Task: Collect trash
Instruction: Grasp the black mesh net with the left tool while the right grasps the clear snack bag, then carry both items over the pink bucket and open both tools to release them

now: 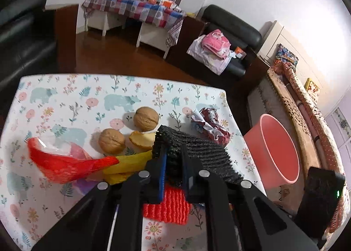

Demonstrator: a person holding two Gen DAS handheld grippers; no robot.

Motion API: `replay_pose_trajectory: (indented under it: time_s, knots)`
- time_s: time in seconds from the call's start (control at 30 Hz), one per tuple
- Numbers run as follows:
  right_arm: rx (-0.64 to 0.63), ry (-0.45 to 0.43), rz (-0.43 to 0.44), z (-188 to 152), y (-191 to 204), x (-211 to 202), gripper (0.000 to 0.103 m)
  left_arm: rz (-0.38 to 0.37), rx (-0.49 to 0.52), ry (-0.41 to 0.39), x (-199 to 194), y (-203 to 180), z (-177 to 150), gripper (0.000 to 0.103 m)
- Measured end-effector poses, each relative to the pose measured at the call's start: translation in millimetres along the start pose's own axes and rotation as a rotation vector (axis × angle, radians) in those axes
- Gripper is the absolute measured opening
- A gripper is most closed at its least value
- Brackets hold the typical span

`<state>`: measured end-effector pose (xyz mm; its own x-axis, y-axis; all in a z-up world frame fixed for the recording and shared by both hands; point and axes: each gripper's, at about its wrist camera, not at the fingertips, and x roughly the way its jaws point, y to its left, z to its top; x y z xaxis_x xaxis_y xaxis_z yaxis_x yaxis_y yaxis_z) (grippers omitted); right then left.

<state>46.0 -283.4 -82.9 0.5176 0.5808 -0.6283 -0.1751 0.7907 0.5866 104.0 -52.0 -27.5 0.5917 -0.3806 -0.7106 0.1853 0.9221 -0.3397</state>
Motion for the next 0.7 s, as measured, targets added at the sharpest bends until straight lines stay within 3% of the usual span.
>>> replay_pose_trajectory:
  time_s: [0.07, 0.1, 0.13, 0.17, 0.23, 0.27, 0.43, 0.7]
  knots:
    - [0.019, -0.001, 0.0, 3, -2, 1, 0.061, 0.003, 0.013, -0.018, -8, -2, -1, 0.011]
    - [0.02, -0.003, 0.0, 3, -3, 1, 0.056, 0.002, 0.019, -0.026, -12, -3, -1, 0.011]
    - [0.016, -0.005, -0.009, 3, -2, 2, 0.043, 0.002, 0.025, -0.034, -16, -4, -2, 0.011]
    - [0.009, 0.0, -0.021, 2, -2, 3, 0.039, 0.005, 0.03, -0.042, -19, -4, -3, 0.011]
    - [-0.006, 0.006, -0.04, 4, -2, 6, 0.018, 0.01, 0.042, -0.058, -26, -6, -4, 0.011]
    - [-0.019, 0.009, -0.05, 3, 1, 7, 0.015, 0.012, 0.046, -0.067, -31, -6, -4, 0.011]
    - [-0.055, -0.02, -0.074, 1, 8, 0, 0.006, 0.011, 0.043, -0.098, -50, -6, -6, 0.011]
    - [-0.081, -0.125, -0.141, 3, 13, -33, 0.005, -0.002, 0.04, -0.154, -79, -12, -1, 0.011]
